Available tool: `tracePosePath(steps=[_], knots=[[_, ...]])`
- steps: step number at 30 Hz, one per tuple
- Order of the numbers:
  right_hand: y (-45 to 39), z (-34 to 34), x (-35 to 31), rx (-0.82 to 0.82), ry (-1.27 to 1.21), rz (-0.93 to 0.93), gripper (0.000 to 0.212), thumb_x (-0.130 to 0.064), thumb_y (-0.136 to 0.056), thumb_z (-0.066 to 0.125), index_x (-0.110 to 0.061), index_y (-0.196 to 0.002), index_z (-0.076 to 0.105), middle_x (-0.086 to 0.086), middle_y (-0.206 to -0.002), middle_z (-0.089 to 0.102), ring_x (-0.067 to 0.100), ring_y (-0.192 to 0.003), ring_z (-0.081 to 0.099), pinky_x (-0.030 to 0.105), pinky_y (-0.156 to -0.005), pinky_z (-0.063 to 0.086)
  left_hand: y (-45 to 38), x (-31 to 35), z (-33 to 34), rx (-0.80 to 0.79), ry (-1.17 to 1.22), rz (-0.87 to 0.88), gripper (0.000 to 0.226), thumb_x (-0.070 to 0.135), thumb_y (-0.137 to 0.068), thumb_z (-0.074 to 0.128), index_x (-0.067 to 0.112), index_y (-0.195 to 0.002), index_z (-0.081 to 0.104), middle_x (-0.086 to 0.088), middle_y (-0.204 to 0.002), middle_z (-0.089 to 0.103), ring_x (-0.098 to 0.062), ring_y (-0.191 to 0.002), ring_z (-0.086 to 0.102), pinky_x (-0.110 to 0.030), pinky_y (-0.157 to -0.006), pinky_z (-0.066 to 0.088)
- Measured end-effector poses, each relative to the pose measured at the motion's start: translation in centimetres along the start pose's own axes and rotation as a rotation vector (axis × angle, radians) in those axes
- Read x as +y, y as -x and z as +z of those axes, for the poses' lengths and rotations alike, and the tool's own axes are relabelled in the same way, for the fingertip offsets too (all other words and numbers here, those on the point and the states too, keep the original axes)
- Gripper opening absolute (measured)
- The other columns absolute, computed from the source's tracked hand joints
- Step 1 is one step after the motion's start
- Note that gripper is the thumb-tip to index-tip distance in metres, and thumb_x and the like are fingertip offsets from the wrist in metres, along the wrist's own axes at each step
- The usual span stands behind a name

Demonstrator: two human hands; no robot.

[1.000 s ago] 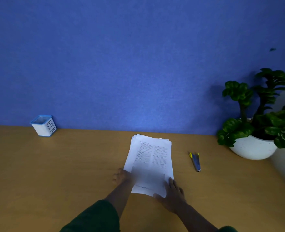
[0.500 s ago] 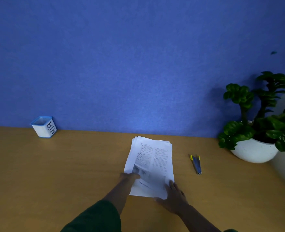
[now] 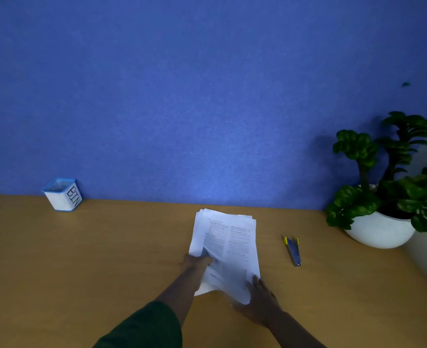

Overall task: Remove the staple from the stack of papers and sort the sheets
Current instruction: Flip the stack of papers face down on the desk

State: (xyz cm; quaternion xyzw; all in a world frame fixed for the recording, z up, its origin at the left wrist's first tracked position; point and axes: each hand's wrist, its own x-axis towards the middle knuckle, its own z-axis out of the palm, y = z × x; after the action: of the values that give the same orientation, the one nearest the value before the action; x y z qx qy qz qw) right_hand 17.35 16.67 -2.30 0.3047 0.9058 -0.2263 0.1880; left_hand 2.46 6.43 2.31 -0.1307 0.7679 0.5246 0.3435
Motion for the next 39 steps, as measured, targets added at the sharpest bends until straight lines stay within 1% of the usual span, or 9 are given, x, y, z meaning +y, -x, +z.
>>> tracePosePath(steps=[5, 10, 16, 20, 23, 25, 29, 34, 39], knots=[[0.0, -0.1, 0.0, -0.011, -0.034, -0.002, 0.095, -0.07, -0.079, 0.046, -0.02, -0.15, 0.008, 0.005, -0.16, -0.008, 0.022, -0.148, -0.005, 0.044, -0.119, 0.009, -0.8, 0.3, -0.6, -0.078, 0.083, -0.055, 0.057, 0.008, -0.074, 0.075, -0.007, -0.124, 0.052, -0.022, -0.119, 0.059, -0.039, -0.105, 0.058, -0.044, -0.086, 0.052], [0.1, -0.7, -0.7, -0.028, -0.13, 0.01, 0.088, -0.069, -0.082, 0.044, -0.022, -0.15, 0.012, 0.006, -0.16, -0.004, 0.024, -0.147, -0.003, 0.046, -0.119, 0.01, -0.9, 0.8, -0.8, 0.053, -0.141, 0.214, 0.029, -0.001, -0.08, 0.064, -0.007, -0.108, 0.064, -0.019, -0.101, 0.065, -0.033, -0.093, 0.061, -0.033, -0.073, 0.047], [1.1, -4.4, -3.0, 0.03, -0.807, -0.044, 0.058, -0.05, -0.087, 0.053, -0.001, -0.119, 0.059, 0.02, -0.126, 0.059, 0.03, -0.113, 0.058, 0.044, -0.101, 0.044, -0.3, 3.0, -2.5, 0.162, -0.318, 0.611, 0.025, -0.001, -0.084, 0.055, -0.003, -0.105, 0.068, -0.022, -0.107, 0.068, -0.034, -0.097, 0.064, -0.025, -0.07, 0.041], [1.5, -7.3, -4.3, 0.086, -1.14, -0.042, 0.042, -0.047, -0.091, 0.049, -0.019, -0.122, 0.057, -0.005, -0.112, 0.06, 0.011, -0.096, 0.056, 0.03, -0.088, 0.044, 0.6, 4.9, -5.3, 0.251, -0.519, 0.917, 0.026, 0.002, -0.087, 0.051, 0.001, -0.108, 0.067, -0.02, -0.104, 0.07, -0.033, -0.095, 0.064, -0.027, -0.075, 0.041], [1.0, -9.7, -4.9, 0.015, -1.43, -0.009, 0.066, -0.06, -0.089, 0.04, -0.02, -0.142, 0.036, -0.001, -0.139, 0.044, 0.024, -0.13, 0.042, 0.042, -0.101, 0.037, 1.3, 5.7, -8.3, 0.337, -0.75, 1.083, 0.031, 0.022, -0.091, 0.043, 0.013, -0.108, 0.067, -0.013, -0.092, 0.073, -0.032, -0.084, 0.067, -0.03, -0.068, 0.044], [0.9, -11.0, -5.2, -0.02, -1.6, -0.065, 0.073, -0.065, -0.088, 0.032, -0.018, -0.144, 0.032, 0.003, -0.149, 0.035, 0.028, -0.135, 0.036, 0.047, -0.104, 0.035, 2.2, 5.8, -10.2, 0.393, -0.819, 1.185, 0.042, 0.028, -0.084, 0.035, 0.018, -0.106, 0.07, -0.01, -0.087, 0.074, -0.031, -0.077, 0.069, -0.031, -0.065, 0.051], [1.1, -12.3, -5.1, -0.11, -1.879, -0.192, 0.066, -0.069, -0.085, 0.032, -0.018, -0.121, 0.055, 0.006, -0.12, 0.062, 0.025, -0.111, 0.058, 0.044, -0.089, 0.048, 3.4, 4.4, -13.3, 0.51, -0.908, 1.602, 0.039, 0.014, -0.077, 0.04, 0.01, -0.083, 0.077, -0.006, -0.083, 0.077, -0.024, -0.061, 0.073, -0.027, -0.052, 0.056], [1.1, -7.5, -4.3, -0.05, -1.761, 0.169, 0.009, -0.008, -0.093, 0.051, -0.007, -0.087, 0.058, 0.006, -0.07, 0.069, 0.015, -0.06, 0.065, 0.02, -0.046, 0.053, 2.0, -0.2, -15.7, 0.404, -1.152, 1.682, 0.041, 0.007, -0.077, 0.038, 0.009, -0.083, 0.079, -0.004, -0.093, 0.076, -0.025, -0.084, 0.074, -0.041, -0.069, 0.059], [1.9, -3.1, -2.9, -0.086, -1.505, 0.372, 0.012, 0.005, -0.086, 0.06, 0.006, -0.097, 0.057, 0.012, -0.087, 0.06, 0.024, -0.075, 0.058, 0.03, -0.058, 0.05, 0.0, -5.3, -16.7, 0.338, -1.368, 1.496, 0.044, 0.005, -0.069, 0.039, 0.016, -0.085, 0.079, -0.003, -0.092, 0.077, -0.025, -0.085, 0.074, -0.047, -0.071, 0.057]])
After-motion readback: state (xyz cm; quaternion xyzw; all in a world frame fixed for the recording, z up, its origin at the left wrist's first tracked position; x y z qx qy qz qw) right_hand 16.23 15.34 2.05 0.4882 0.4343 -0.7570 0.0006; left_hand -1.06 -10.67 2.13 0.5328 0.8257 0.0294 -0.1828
